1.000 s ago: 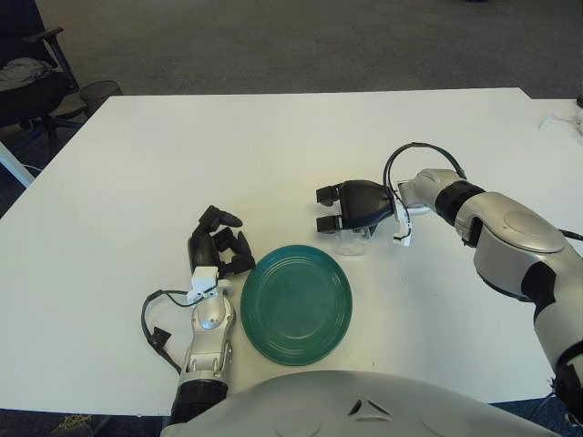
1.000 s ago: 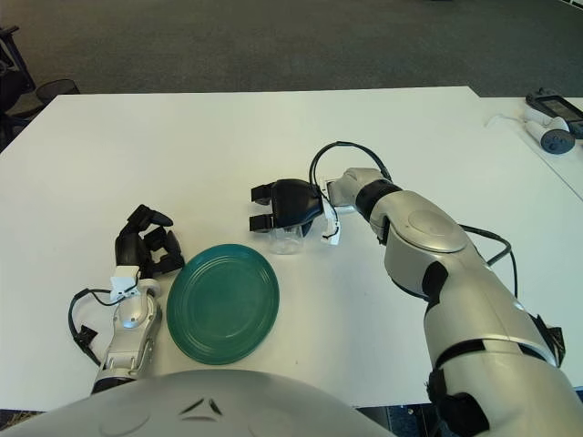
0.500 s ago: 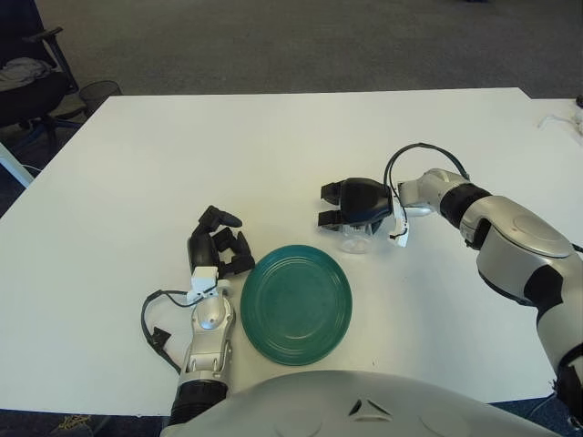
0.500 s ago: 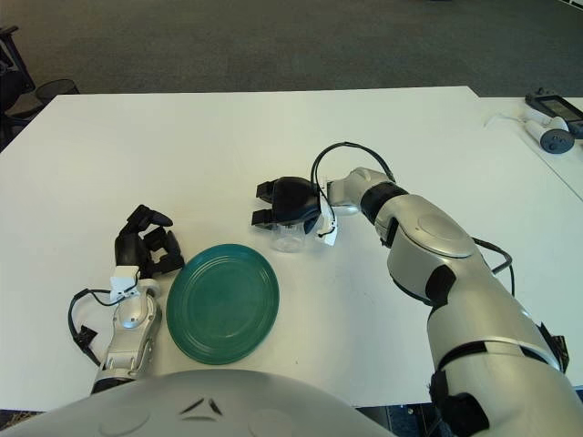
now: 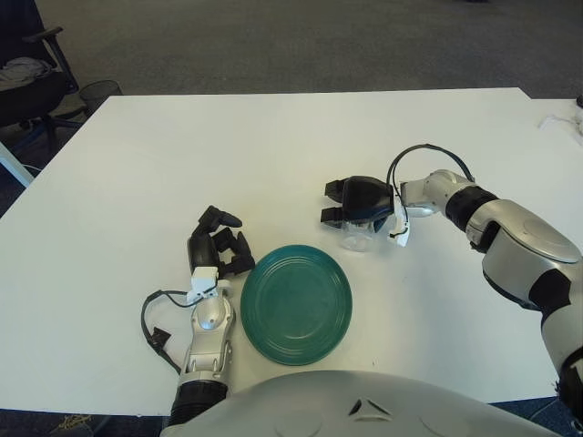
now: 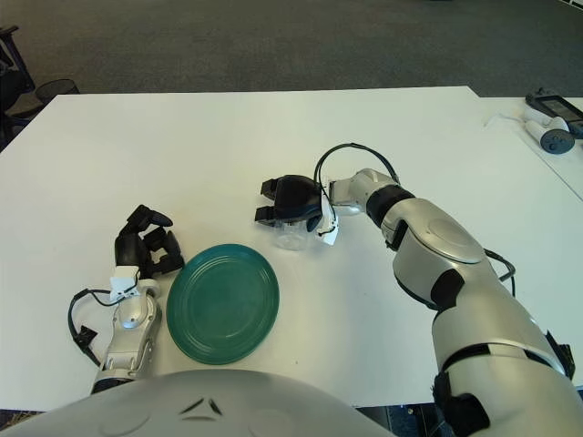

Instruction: Put the bottle into the plate.

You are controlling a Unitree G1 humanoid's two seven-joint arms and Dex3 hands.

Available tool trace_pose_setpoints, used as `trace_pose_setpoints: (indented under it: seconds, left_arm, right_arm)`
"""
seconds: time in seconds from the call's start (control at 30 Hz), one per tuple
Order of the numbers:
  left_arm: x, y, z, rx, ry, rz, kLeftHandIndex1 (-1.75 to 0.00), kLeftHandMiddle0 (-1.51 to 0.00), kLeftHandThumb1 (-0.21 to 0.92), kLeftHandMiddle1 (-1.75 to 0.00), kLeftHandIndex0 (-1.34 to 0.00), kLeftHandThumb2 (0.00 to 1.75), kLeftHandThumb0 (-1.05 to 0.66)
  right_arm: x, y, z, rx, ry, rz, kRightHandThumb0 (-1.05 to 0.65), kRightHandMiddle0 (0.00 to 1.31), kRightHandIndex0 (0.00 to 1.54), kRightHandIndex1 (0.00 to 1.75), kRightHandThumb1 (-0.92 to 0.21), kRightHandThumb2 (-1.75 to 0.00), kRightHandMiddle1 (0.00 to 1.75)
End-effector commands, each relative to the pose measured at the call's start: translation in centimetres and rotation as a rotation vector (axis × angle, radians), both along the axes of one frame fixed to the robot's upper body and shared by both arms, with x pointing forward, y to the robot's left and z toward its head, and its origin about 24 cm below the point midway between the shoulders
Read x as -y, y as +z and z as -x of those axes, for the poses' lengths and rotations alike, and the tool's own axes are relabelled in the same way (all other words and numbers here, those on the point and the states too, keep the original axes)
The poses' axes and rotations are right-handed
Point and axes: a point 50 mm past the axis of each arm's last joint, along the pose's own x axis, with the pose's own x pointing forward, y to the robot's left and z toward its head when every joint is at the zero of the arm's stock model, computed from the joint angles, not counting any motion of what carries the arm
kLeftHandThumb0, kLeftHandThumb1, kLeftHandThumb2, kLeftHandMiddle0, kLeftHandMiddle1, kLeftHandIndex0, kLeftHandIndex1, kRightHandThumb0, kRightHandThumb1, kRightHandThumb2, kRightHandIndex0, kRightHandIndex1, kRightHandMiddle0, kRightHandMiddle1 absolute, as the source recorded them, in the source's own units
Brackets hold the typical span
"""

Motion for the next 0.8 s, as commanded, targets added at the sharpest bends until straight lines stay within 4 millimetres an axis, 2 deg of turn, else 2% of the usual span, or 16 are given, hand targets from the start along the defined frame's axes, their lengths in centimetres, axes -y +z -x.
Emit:
trace_pose_setpoints:
  seconds: [0.0,0.03,0.17,0.2,0.27,0.33,0.43,0.5,0.6,0.77]
  left_arm:
    - [0.1,-1.6,1.1,-0.089,0.021,0.025,-1.75,-1.35,0.04,-1.75,-0.85,1.66,-0.60]
    - [0.1,-1.6,1.1,-0.089,0.021,0.024,-1.75,-1.35,0.04,-1.75,-0.85,1.66,-0.60]
    - [0.1,-1.6,1.0,-0.093,0.019,0.022,-1.75,-1.35,0.04,-1.75,-0.85,1.66,-0.60]
    - [0.1,-1.6,1.0,-0.094,0.019,0.024,-1.75,-1.35,0.04,-1.75,-0.85,1.66,-0.60]
    - [0.0,-1.6,1.0,-0.096,0.017,0.027,-1.75,-1.35,0.04,-1.75,-0.85,1.66,-0.60]
    - [-0.1,-1.6,1.0,-0.096,0.015,0.030,-1.75,-1.35,0.04,-1.75,-0.85,1.66,-0.60]
    - [-0.1,-1.6,1.0,-0.094,0.011,0.034,-1.75,-1.35,0.04,-1.75,-0.84,1.66,-0.60]
    - [-0.1,-1.6,0.9,-0.094,0.010,0.034,-1.75,-1.35,0.04,-1.75,-0.84,1.66,-0.60]
    - [-0.2,-1.7,0.8,-0.094,0.004,0.034,-1.75,-1.35,0.04,-1.75,-0.84,1.65,-0.60]
    - [-0.1,-1.7,0.7,-0.092,-0.001,0.028,-1.75,-1.35,0.05,-1.75,-0.84,1.65,-0.59]
  right_arm:
    - [1.8,-2.2,0.6,0.003,-0.046,0.070,0.00,0.62,0.87,1.62,-0.02,-1.62,1.75]
    - [1.9,-2.1,0.4,0.017,-0.052,0.051,0.00,0.60,0.86,1.64,-0.03,-1.61,1.75]
    - [0.8,0.3,-0.7,0.070,-0.037,-0.145,0.00,0.56,0.82,1.68,-0.08,-1.58,1.75]
    - [0.3,1.7,-1.2,0.098,-0.024,-0.228,0.00,0.55,0.81,1.68,-0.08,-1.57,1.75]
    - [-0.4,3.5,-1.8,0.144,-0.009,-0.357,0.00,0.58,0.83,1.70,-0.05,-1.61,1.75]
    - [-0.7,4.4,-2.0,0.167,-0.009,-0.434,0.00,0.59,0.84,1.70,-0.04,-1.63,1.75]
    - [-1.5,7.2,-2.4,0.183,-0.009,-0.602,0.00,0.62,0.87,1.70,0.01,-1.68,1.75]
    - [-1.7,8.2,-2.4,0.177,-0.004,-0.647,0.00,0.64,0.88,1.70,0.02,-1.69,1.75]
    - [-2.1,10.8,-2.0,0.129,0.005,-0.816,0.00,0.65,0.89,1.70,0.04,-1.71,1.75]
    - [-1.9,12.5,-0.7,0.075,0.035,-0.972,0.00,0.67,0.92,1.68,0.06,-1.73,1.75]
